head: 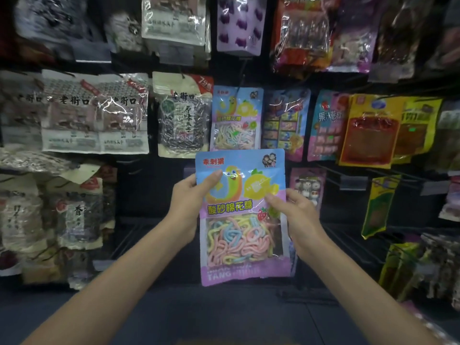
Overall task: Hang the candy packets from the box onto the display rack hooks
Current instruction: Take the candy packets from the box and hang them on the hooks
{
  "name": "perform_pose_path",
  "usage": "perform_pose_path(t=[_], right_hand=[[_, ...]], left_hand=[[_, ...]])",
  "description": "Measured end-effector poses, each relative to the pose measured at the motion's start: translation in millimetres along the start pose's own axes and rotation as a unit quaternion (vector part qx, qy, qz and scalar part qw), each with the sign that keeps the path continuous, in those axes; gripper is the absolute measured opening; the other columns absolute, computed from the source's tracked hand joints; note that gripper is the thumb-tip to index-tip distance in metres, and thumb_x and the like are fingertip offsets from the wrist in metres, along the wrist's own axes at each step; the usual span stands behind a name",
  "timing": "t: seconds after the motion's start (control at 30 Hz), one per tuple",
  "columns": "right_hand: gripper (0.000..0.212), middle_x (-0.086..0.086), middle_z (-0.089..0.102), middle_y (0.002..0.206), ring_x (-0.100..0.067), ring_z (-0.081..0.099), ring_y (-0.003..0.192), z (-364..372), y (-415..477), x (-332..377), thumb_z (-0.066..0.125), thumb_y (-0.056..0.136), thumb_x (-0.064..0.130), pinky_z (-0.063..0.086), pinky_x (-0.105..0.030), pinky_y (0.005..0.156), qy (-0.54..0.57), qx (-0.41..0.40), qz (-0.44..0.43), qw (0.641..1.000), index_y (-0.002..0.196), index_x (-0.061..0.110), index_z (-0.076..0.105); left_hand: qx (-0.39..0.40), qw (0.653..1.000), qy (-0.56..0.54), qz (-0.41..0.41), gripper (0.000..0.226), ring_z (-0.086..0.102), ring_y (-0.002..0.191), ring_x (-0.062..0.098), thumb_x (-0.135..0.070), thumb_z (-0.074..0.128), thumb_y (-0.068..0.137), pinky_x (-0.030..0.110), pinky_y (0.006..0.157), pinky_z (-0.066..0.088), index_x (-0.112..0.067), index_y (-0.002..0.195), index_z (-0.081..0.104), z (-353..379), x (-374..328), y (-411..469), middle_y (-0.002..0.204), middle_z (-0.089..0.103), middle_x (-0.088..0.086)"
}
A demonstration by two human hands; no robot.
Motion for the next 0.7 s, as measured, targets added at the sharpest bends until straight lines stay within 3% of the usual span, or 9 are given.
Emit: perform_pose_path(t=[0.13,0.27,0.4,0.47,0.53,0.63,0.7], right_hand=[[0.018,0.0,0.082,0.104,-0.029,0.076,0.105,7.6,36.2,11.4,0.081,0.088,0.02,0.057,-0.056,0.102,-0.034,0.027,0.002,0.999,0.106,0.019,0.077],[0.036,0.006,0.082,0.104,-0.021,0.077,0.103,15.0,75.9,45.7,0.089,0.081,0.043,0.057,-0.049,0.101,-0.024,0.006,-0.045,0.999,0.11,0.023,0.077],[0.032,0.006,0.081,0.103,-0.013,0.076,0.098,25.0,118.0,80.7,0.088,0.084,0.036,0.057,-0.022,0.073,-0.002,-0.014,-0.067,0.998,0.11,0.019,0.079],[0.027,0.0,0.082,0.101,-0.012,0.078,0.088,32.2,137.1,92.5,0.088,0.085,0.028,0.056,-0.018,0.055,0.011,-0.02,-0.066,0.998,0.108,0.015,0.08],[0.023,0.0,0.081,0.096,-0.01,0.077,0.081,38.6,151.2,104.2,0.088,0.085,0.024,0.058,-0.02,0.056,0.013,-0.038,-0.071,0.997,0.104,0.014,0.08],[0.024,-0.004,0.078,0.092,-0.024,0.074,0.084,47.3,173.7,122.3,0.088,0.085,0.023,0.058,-0.022,0.052,0.024,-0.058,-0.081,0.995,0.102,0.009,0.079],[0.024,-0.011,0.079,0.095,-0.03,0.075,0.086,53.6,188.3,133.4,0.091,0.082,0.023,0.064,-0.037,0.056,0.046,-0.057,-0.087,0.994,0.098,0.01,0.079]], left_hand=[[-0.019,0.999,-0.015,-0.021,0.033,0.077,0.095,0.041,-0.019,0.083,0.088,0.059,0.088,0.062,-0.001,0.115,0.073,12.2,-9.1,36.9,0.105,0.079,0.021],[-0.022,1.0,-0.011,-0.014,0.033,0.076,0.099,0.042,-0.018,0.084,0.087,0.06,0.093,0.06,-0.003,0.115,0.074,23.6,-19.7,74.9,0.104,0.079,0.019],[-0.021,1.0,0.015,-0.007,0.022,0.076,0.098,0.043,-0.019,0.084,0.087,0.064,0.095,0.058,-0.006,0.104,0.077,34.0,-29.0,108.6,0.101,0.079,0.019],[-0.026,0.999,0.02,-0.002,0.017,0.076,0.095,0.042,-0.02,0.085,0.086,0.063,0.094,0.058,-0.009,0.096,0.077,39.1,-38.6,123.8,0.097,0.08,0.019],[-0.035,0.999,0.023,0.001,0.022,0.078,0.091,0.039,-0.026,0.088,0.083,0.059,0.092,0.06,-0.01,0.093,0.076,44.8,-51.0,139.1,0.091,0.08,0.016],[-0.048,0.999,0.02,0.012,0.035,0.079,0.087,0.034,-0.032,0.092,0.077,0.052,0.086,0.064,-0.009,0.098,0.077,51.6,-69.3,163.1,0.089,0.081,0.012],[-0.058,0.997,0.027,0.03,0.036,0.079,0.077,0.028,-0.034,0.093,0.075,0.045,0.079,0.065,-0.01,0.094,0.074,56.2,-81.2,178.1,0.085,0.081,0.009]])
Point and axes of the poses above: each hand's wrist, its own y-axis towards the middle knuckle, its own z-axis out of the palm, x = y × z, the point moved 4 cm from there along y, towards the middle knuckle
